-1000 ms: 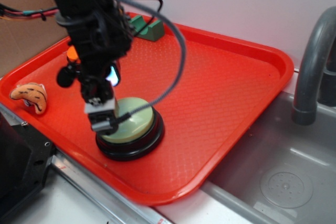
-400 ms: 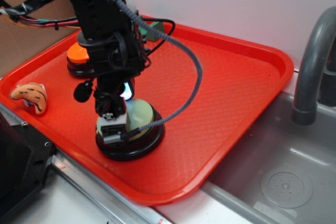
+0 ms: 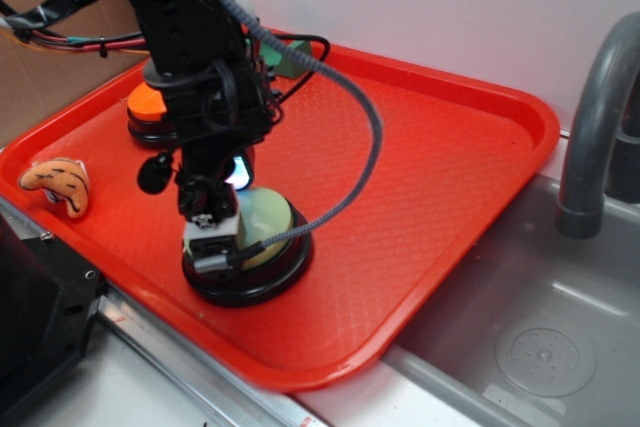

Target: Push the green button.

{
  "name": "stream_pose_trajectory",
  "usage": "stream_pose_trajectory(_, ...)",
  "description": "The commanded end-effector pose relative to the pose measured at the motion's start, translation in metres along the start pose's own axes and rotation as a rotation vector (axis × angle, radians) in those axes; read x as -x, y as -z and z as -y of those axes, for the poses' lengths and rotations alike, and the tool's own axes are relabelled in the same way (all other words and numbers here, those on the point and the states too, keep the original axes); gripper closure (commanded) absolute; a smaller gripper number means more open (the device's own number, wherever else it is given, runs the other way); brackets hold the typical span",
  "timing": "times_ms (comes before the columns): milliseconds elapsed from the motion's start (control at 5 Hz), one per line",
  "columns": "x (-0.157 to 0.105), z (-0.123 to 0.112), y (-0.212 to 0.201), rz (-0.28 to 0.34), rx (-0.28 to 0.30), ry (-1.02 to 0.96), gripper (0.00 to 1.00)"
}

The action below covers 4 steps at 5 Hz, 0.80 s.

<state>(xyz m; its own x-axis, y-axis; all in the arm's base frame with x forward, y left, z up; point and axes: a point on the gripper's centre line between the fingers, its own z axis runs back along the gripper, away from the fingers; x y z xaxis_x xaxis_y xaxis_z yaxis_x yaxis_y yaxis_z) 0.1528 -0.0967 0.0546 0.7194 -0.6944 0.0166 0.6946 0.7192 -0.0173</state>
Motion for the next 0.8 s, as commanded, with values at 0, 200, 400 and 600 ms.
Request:
stream_pose_trajectory(0, -0.013, -0.003, -0.056, 0.023, 0.003, -0.037, 0.00)
stream_pose_trajectory(200, -0.014, -0.004, -0.066, 0.032, -0.011, -0.038, 0.00)
stream_pose_trajectory(400, -0.016, -0.005, -0.071, 0.037, -0.019, -0.037, 0.00)
stream_pose_trajectory(600, -0.016, -0.005, -0.072, 0.036, -0.010, -0.039, 0.00)
